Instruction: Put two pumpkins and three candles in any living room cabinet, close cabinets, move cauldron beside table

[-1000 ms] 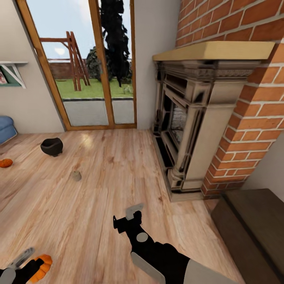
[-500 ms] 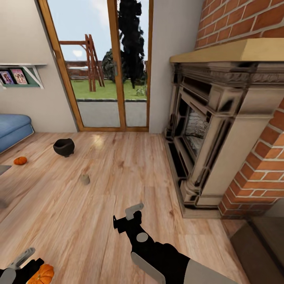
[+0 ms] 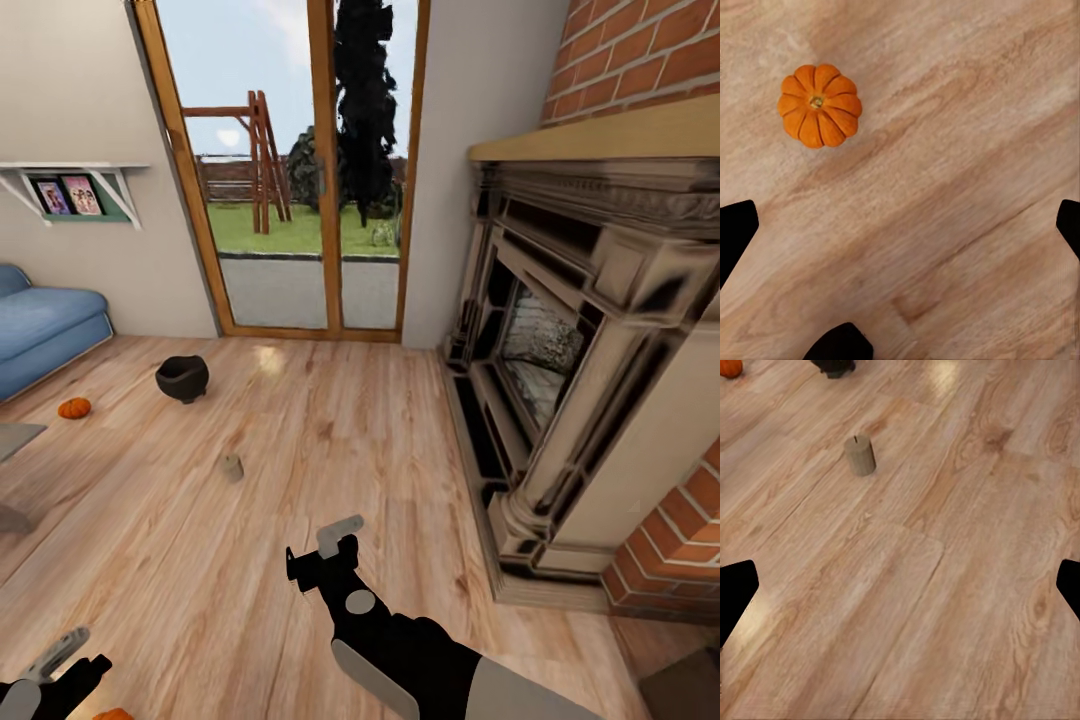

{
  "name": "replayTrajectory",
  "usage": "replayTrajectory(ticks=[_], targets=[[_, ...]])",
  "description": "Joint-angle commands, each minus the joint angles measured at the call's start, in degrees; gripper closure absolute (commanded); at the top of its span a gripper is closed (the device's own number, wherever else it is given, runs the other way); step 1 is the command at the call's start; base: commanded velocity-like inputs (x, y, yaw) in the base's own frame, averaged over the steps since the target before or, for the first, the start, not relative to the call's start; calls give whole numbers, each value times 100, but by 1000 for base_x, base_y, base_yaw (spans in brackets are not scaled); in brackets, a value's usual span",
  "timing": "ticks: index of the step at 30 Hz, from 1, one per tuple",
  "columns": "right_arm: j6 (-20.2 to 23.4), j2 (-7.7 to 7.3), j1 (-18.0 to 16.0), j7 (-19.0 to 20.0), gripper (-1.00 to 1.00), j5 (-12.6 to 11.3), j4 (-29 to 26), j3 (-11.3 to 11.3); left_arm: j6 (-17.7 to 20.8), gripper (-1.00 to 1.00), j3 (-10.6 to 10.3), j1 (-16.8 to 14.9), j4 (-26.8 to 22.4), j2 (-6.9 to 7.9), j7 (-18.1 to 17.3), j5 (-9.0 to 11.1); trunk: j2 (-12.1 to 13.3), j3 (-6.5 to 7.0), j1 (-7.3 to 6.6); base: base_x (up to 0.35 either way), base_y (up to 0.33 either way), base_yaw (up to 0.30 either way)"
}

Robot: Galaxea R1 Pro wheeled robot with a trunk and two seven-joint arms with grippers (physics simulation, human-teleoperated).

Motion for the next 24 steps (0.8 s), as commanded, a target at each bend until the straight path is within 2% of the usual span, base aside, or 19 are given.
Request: replayTrajectory(ticks=[1,24], targets=[[18,-2,-8,-43,-100,-15,-10,18,21,-100,3,-2,-9,0,48,61,-3,-3,3,335,0,252],[10,-9,-8,-24,-100,-3,-10,27,21,-100,3,-4,-9,0,48,57,-3,3,3,335,-33,90]])
